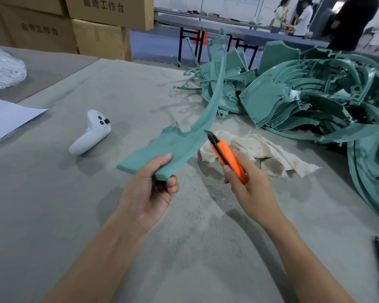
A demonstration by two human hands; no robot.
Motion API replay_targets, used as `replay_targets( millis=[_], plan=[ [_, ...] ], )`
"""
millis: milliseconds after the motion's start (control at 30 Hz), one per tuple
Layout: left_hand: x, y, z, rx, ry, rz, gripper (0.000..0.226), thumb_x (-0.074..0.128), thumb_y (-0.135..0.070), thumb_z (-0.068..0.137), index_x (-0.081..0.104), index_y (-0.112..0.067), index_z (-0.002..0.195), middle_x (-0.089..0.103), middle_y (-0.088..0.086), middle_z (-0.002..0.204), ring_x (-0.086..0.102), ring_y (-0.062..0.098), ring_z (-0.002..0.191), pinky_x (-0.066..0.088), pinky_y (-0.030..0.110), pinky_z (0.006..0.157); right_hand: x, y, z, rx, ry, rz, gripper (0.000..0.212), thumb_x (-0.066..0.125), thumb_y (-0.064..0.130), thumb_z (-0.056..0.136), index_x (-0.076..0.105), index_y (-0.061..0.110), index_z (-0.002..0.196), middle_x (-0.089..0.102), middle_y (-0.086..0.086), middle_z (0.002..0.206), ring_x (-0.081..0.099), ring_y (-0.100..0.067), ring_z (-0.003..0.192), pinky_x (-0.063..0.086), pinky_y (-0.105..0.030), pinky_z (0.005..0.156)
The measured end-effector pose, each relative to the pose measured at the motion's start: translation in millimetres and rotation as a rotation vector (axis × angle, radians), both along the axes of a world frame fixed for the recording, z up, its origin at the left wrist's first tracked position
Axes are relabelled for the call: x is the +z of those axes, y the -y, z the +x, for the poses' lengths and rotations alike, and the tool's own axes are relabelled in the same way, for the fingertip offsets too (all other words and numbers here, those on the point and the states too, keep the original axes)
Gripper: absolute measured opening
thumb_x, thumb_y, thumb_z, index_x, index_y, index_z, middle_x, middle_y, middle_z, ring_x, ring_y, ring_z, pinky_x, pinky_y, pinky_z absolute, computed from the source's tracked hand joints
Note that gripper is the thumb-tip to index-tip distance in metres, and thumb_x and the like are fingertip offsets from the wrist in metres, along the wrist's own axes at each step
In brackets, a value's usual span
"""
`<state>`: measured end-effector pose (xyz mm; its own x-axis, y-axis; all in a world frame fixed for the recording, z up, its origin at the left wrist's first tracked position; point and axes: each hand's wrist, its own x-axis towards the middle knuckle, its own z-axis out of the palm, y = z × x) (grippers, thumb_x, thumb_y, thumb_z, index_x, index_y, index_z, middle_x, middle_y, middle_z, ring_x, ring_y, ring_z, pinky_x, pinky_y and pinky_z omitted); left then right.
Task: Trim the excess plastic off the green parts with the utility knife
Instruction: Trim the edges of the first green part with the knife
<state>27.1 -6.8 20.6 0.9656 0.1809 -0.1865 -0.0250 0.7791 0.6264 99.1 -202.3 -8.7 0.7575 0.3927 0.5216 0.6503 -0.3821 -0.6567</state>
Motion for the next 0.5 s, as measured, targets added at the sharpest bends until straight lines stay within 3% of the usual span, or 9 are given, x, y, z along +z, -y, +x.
replay_targets(
  millis=[133, 233, 500],
  plan=[
    [-0.5, -0.5, 1.2, 0.042, -0.013, -0.030, 0.019, 0.063, -0.009, 0.077, 0.049, -0.019, 0.068, 0.046, -0.005, 0.049, 0.043, 0.006, 0.034, 0.034, 0.017, 0.034, -0.7, -3.8, -9.2, 0.117, 0.068, -0.085, 0.039, 0.053, 0.025, 0.100, 0.049, 0.037, 0.137, 0.060, 0.007, 0.074, 0.055, -0.014, 0.056, 0.045, -0.026, 0.053],
    [-0.8, -0.8, 1.8, 0.057, -0.017, -0.063, 0.019, 0.063, -0.008, 0.076, 0.050, -0.018, 0.068, 0.046, -0.005, 0.050, 0.044, 0.006, 0.034, 0.035, 0.017, 0.034, -0.4, -7.1, -14.3, 0.212, 0.031, -0.105, 0.040, 0.051, 0.035, 0.100, 0.046, 0.050, 0.136, 0.061, 0.007, 0.080, 0.059, -0.016, 0.063, 0.048, -0.032, 0.058],
    [-0.2, 2.7, -0.5, -0.014, -0.001, -0.058, 0.018, 0.064, -0.011, 0.074, 0.049, -0.019, 0.070, 0.043, -0.005, 0.048, 0.045, 0.006, 0.035, 0.035, 0.017, 0.034, 2.1, -4.0, -6.8, 0.095, 0.017, 0.037, 0.040, 0.053, 0.023, 0.099, 0.045, 0.044, 0.133, 0.062, 0.014, 0.078, 0.057, -0.013, 0.056, 0.046, -0.022, 0.051]
  ],
)
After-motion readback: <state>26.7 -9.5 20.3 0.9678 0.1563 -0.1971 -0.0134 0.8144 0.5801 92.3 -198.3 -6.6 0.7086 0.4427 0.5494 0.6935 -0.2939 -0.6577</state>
